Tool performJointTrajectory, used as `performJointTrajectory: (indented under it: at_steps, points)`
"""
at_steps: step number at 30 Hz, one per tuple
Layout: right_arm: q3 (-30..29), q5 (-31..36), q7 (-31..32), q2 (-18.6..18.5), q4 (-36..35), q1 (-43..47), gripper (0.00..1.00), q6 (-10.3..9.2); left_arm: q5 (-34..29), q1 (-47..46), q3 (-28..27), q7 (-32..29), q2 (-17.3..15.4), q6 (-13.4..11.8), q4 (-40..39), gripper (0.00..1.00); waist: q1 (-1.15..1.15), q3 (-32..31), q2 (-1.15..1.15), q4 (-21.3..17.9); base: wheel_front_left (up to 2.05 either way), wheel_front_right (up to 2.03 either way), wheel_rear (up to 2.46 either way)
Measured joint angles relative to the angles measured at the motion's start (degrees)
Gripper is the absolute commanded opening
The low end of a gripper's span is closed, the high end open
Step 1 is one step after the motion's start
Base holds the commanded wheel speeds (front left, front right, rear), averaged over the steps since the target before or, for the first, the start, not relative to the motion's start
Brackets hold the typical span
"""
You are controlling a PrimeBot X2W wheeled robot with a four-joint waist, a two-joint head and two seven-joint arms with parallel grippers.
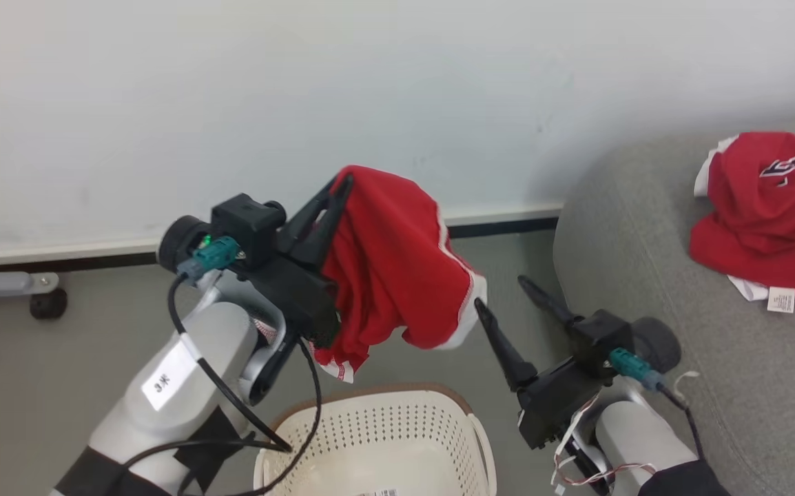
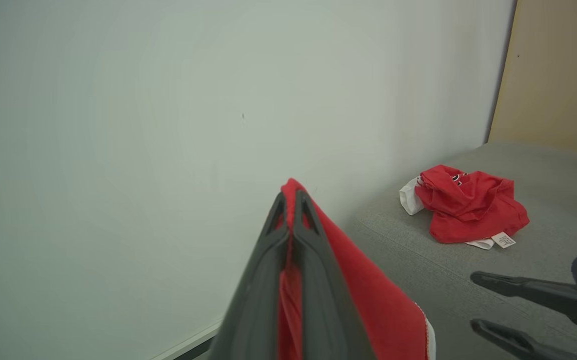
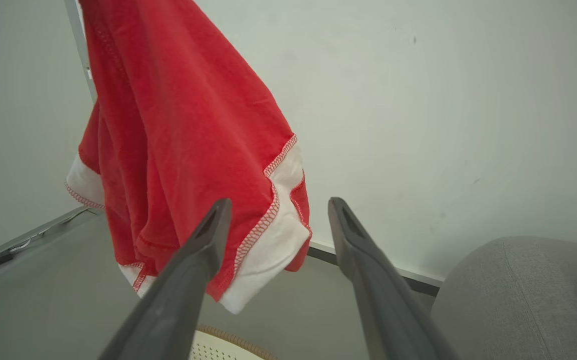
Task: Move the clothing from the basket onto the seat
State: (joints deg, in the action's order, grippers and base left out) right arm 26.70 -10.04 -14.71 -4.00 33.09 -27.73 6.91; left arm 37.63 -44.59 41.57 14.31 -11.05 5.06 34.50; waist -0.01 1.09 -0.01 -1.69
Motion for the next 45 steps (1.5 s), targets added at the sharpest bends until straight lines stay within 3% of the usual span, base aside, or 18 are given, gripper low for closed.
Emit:
performJointTrajectory:
  at_steps: [12, 19, 33, 45]
  points:
    - [10.9, -1.6, 0.0, 0.3, 4.6, -5.6, 1.00, 0.19, -1.6, 1.7, 1.9, 0.0, 1.2, -0.1, -4.0, 0.00, 0.01, -2.8, 0.00, 3.2, 0.00, 0.00, 0.00]
    - [18.7, -8.8, 0.0, 0.4, 0.7, -6.5, 1.00, 0.20, -1.8, 2.2, 2.0, 0.0, 1.3, -0.6, -5.2, 0.00, 0.01, -3.1, 0.01, 4.4, 0.00, 0.00, 0.00]
    - [23.6, -13.6, 0.0, 0.4, 4.6, -9.8, 1.00, 0.13, -1.8, 2.9, 2.4, 0.0, 1.2, -1.1, -7.5, 0.00, 0.01, -3.2, 0.01, 5.1, 0.00, 0.00, 0.00]
    - [29.0, -19.3, 0.0, 0.4, 4.1, -10.8, 1.00, -1.44, -1.8, 2.9, 2.9, -0.6, 1.4, -1.3, -9.0, 0.00, 0.01, -2.9, 0.01, 5.9, 0.00, 0.00, 0.00]
